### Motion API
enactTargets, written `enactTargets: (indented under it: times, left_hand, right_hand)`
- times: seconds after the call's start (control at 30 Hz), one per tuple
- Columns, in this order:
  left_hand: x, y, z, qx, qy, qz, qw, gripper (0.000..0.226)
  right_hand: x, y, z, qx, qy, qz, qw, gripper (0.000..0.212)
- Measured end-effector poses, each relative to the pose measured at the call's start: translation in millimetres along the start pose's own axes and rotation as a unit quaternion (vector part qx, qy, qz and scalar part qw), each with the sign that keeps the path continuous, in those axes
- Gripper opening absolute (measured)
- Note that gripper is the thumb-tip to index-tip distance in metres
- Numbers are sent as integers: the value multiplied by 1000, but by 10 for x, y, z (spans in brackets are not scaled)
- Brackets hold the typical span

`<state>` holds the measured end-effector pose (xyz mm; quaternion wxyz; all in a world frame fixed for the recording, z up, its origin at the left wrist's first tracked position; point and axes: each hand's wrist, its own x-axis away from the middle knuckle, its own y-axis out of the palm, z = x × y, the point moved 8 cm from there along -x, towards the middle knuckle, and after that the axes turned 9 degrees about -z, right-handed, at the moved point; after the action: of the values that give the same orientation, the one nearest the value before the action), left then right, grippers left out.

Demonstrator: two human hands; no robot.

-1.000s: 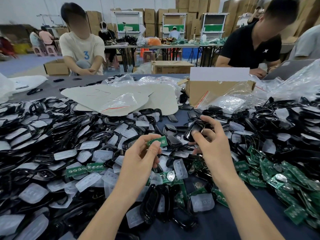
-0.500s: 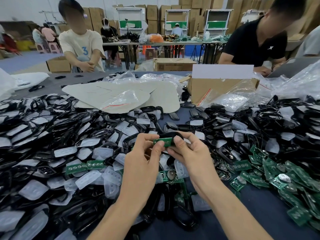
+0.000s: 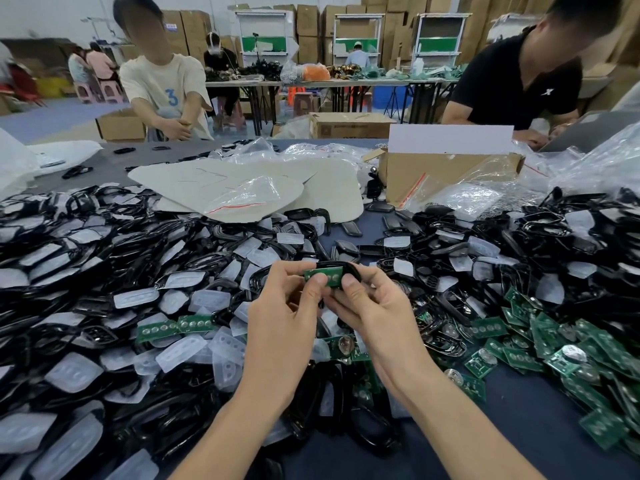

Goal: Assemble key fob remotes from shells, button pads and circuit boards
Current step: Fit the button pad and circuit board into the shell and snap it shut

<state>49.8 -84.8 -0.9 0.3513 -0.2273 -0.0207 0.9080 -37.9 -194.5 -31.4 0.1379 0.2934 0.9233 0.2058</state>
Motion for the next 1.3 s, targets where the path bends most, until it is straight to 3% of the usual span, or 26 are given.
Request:
enactTargets:
  times: [0.37, 0.83, 1.3]
  left_hand:
    - [11, 8, -45, 25, -19, 5, 999, 7]
    - [11, 3, -84, 25, -56, 2, 998, 12]
    - [10, 1, -69, 49, -54, -1, 997, 24]
  right_hand:
    - [10, 32, 54, -9, -5, -5, 1000, 12]
    - [57, 69, -86, 176, -51, -19, 983, 9]
    - [85, 105, -116, 204, -51, -22, 977, 8]
